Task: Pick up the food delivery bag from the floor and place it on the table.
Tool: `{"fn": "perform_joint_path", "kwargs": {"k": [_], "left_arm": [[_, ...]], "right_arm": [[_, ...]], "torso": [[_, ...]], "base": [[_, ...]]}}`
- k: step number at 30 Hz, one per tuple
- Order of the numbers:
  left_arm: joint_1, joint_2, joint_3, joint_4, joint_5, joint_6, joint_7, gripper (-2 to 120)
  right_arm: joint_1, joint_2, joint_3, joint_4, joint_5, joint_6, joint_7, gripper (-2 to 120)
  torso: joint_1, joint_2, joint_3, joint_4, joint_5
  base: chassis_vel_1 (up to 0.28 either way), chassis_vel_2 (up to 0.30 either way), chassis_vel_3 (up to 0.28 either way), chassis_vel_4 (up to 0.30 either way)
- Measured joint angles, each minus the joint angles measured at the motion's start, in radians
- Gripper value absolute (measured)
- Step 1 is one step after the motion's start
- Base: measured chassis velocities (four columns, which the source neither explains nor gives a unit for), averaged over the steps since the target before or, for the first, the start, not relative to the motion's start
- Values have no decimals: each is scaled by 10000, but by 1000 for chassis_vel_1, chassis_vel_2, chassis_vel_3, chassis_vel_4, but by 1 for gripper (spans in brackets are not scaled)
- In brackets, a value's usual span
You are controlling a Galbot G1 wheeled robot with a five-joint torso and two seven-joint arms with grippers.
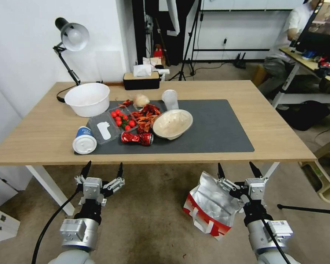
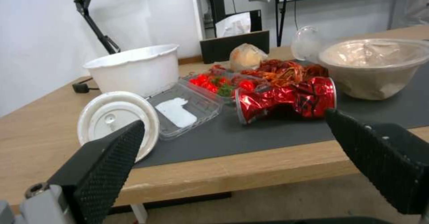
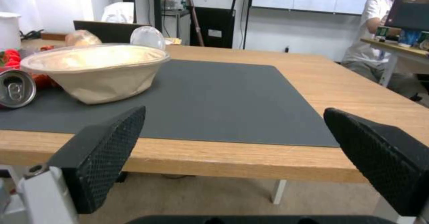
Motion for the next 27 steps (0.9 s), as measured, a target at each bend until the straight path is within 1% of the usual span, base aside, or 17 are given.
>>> {"fn": "perform_joint_path", "kwargs": {"k": [21, 23, 24, 26, 27], "left_arm": [[0, 0, 13, 0, -8, 5, -12, 100], [4, 0, 81, -11, -58, 52, -48, 100], [14, -2, 221, -74, -176, 185, -140, 100], [64, -25, 852, -363, -674, 737, -464, 100], [64, -25, 852, -363, -674, 737, -464, 100]], "right_arm": [[0, 0, 0, 2, 5, -15, -1, 100], [0, 1, 3, 19, 24, -74, -22, 100], [1, 3, 15, 63, 70, -207, -84, 100], [17, 23, 64, 312, 293, -886, -415, 100], [17, 23, 64, 312, 293, -886, -415, 100]], "torso": [[0, 0, 0, 0, 0], [0, 0, 0, 0, 0], [0, 0, -1, 0, 2], [0, 0, 0, 0, 0], [0, 0, 0, 0, 0]], "base": [[0, 0, 0, 0], [0, 0, 0, 0], [0, 0, 0, 0], [0, 0, 0, 0], [0, 0, 0, 0]]}}
